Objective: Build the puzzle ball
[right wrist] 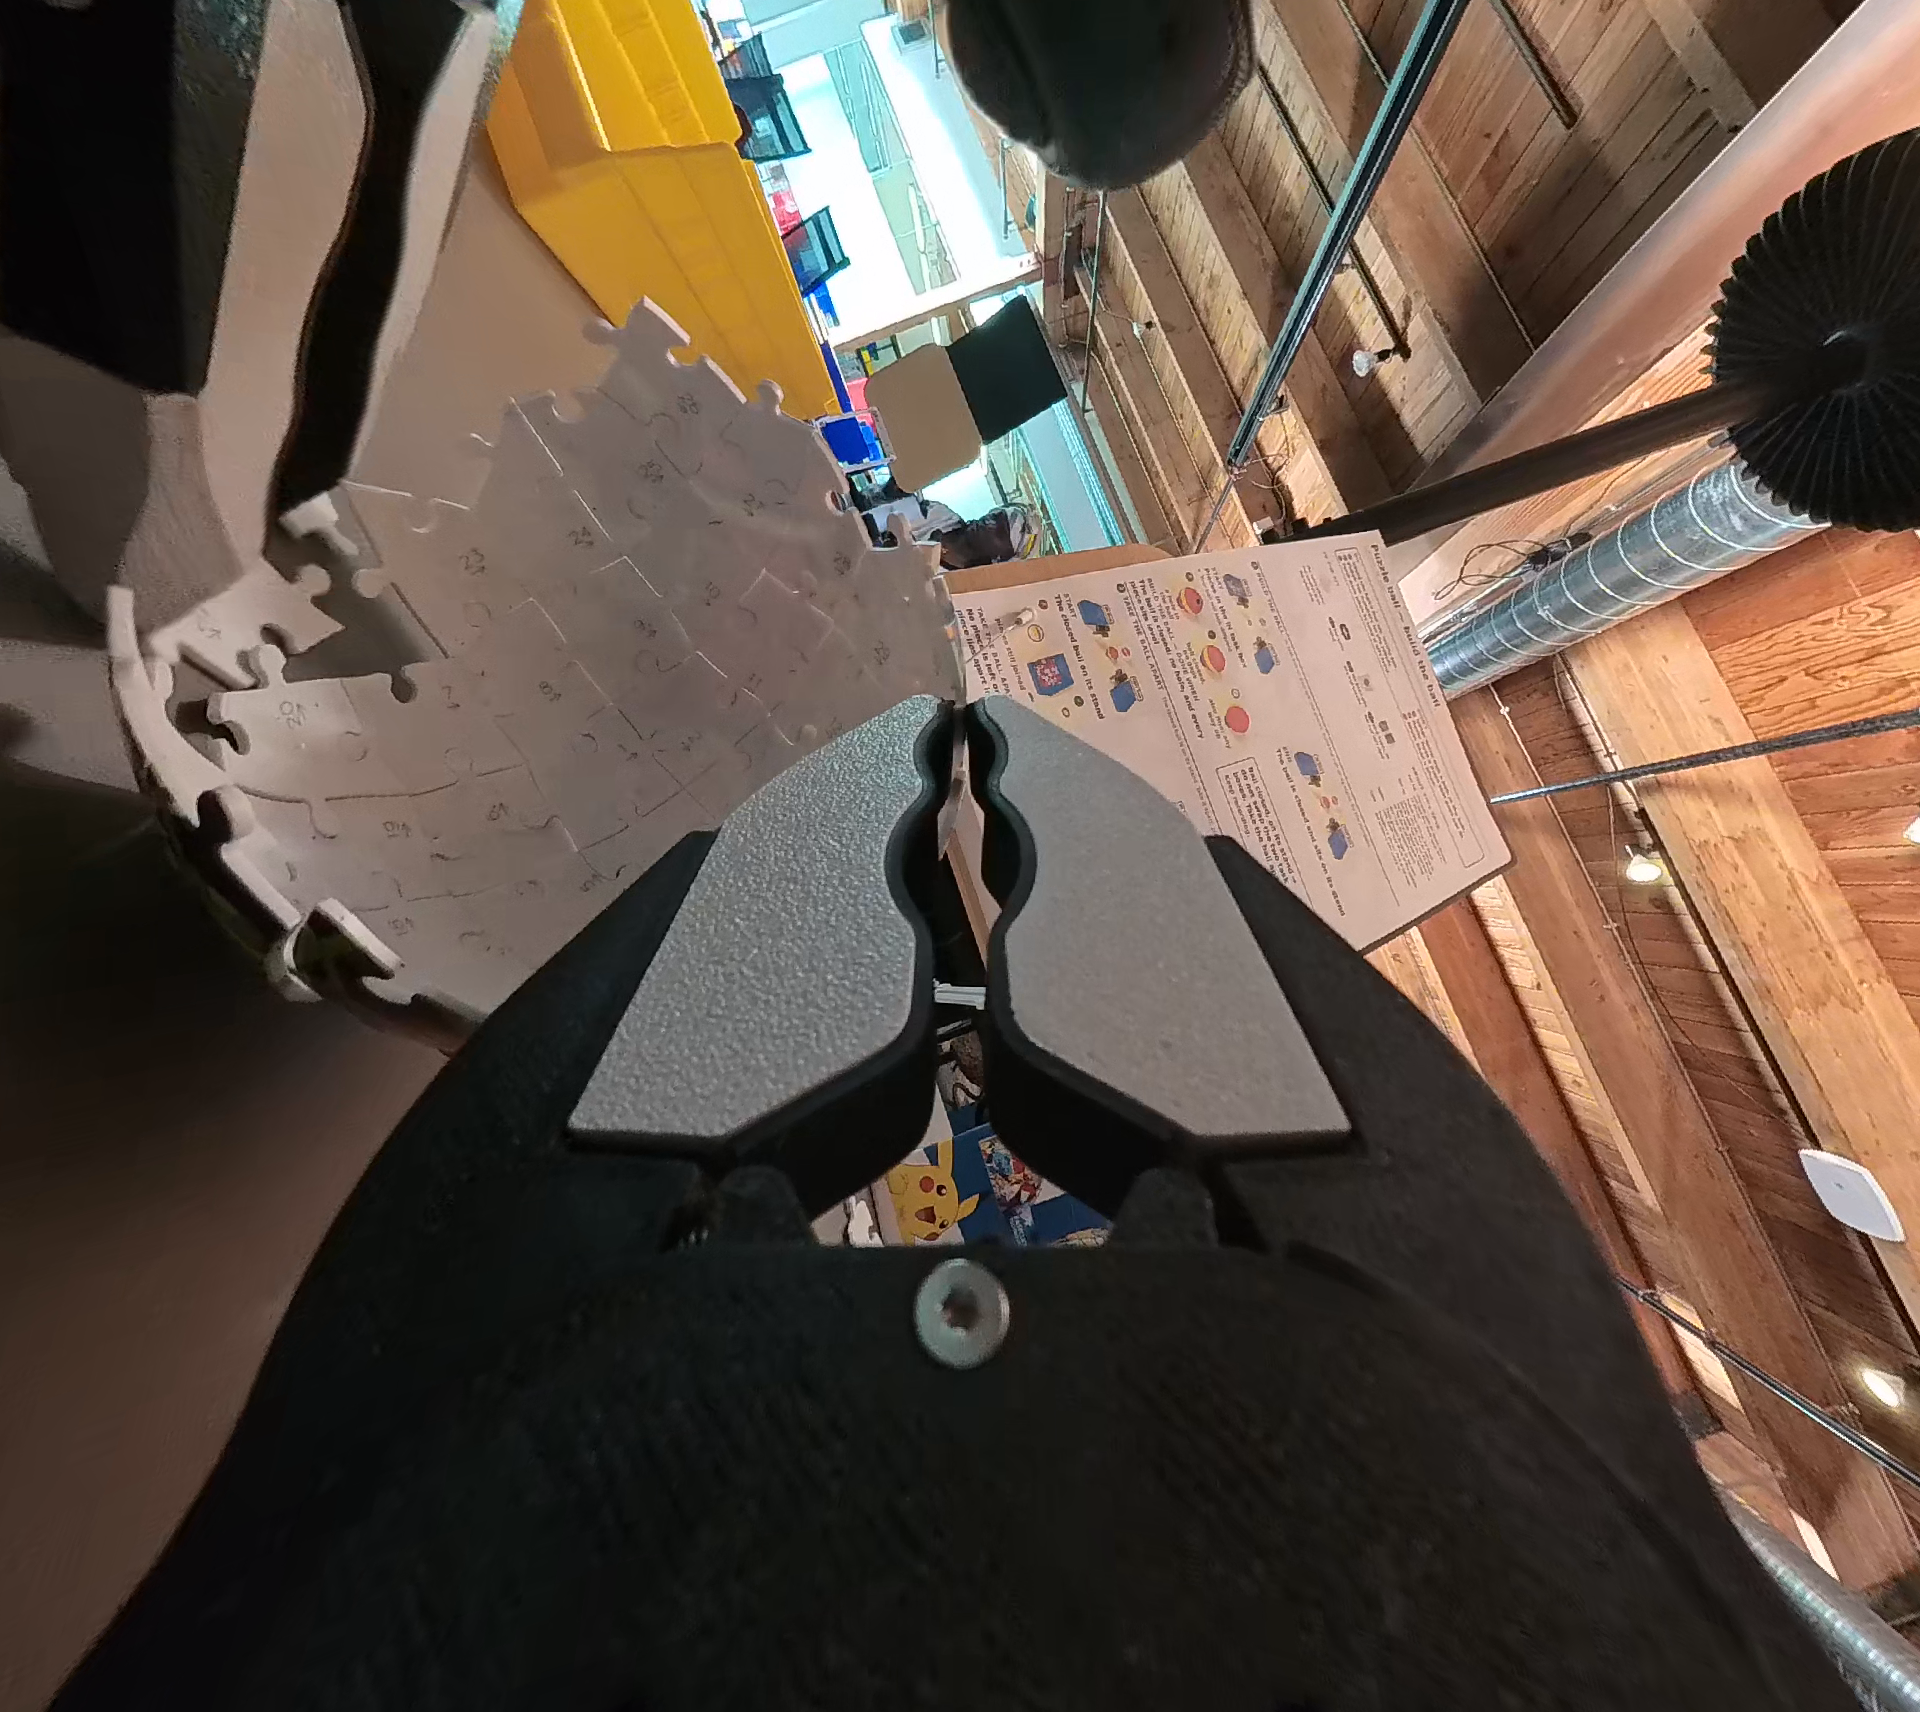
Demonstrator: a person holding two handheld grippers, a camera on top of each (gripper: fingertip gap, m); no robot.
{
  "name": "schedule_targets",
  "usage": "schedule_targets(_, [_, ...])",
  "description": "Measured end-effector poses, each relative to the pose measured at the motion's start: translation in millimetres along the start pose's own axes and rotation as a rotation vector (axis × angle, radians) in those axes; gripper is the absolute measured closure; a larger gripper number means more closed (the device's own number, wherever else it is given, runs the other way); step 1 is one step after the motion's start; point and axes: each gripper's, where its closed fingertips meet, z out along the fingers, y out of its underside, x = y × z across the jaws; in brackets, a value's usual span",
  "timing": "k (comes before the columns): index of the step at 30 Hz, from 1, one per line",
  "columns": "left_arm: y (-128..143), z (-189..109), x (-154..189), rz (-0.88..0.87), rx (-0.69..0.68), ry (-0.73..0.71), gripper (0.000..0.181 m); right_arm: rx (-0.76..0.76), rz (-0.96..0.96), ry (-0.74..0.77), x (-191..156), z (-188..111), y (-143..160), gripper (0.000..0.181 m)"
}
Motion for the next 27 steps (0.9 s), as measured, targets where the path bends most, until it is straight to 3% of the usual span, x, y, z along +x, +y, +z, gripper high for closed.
schedule_targets(12, [-1,2,4,-0.015,0.020,0.030,0.152,0.001,-0.013,0.000,0,0,0,0.179])
schedule_targets(25, [-3,-5,7,0.061,0.038,0.008,0.153,0.027,-0.147,-0.017,-1,2,-4,0.179])
schedule_targets(27, [-5,-8,3,0.082,0.043,-0.014,0.161,0.033,-0.152,-0.019,-1,2,-5,0.179])
